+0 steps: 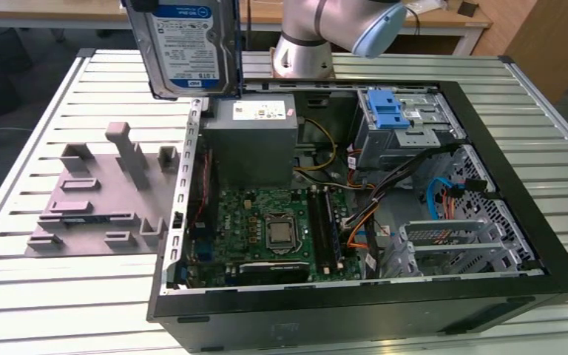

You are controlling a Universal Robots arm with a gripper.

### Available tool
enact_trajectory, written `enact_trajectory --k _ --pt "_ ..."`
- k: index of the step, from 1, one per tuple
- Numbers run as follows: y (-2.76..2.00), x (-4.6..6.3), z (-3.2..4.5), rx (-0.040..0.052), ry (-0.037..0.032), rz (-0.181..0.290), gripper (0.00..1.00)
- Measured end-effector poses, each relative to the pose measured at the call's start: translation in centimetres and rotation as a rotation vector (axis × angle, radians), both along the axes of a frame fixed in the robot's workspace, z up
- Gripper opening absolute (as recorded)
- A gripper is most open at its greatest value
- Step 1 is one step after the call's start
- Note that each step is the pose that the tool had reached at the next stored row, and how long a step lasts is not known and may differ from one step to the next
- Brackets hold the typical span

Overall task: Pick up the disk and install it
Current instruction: 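Pick up the disk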

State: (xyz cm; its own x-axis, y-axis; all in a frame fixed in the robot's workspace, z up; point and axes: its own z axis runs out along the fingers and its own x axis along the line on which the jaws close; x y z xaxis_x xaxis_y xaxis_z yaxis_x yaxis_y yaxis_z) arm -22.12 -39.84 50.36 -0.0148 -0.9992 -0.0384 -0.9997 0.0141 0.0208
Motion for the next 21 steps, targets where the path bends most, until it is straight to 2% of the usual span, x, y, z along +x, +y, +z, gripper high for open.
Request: enact_trajectory --k 9,21 --pt "-0.02 1.4 -0.04 0.0 0.0 0.0 0.36" --pt "-0.04 2.4 -0.13 0.0001 -0.0001 0.0 0.36"
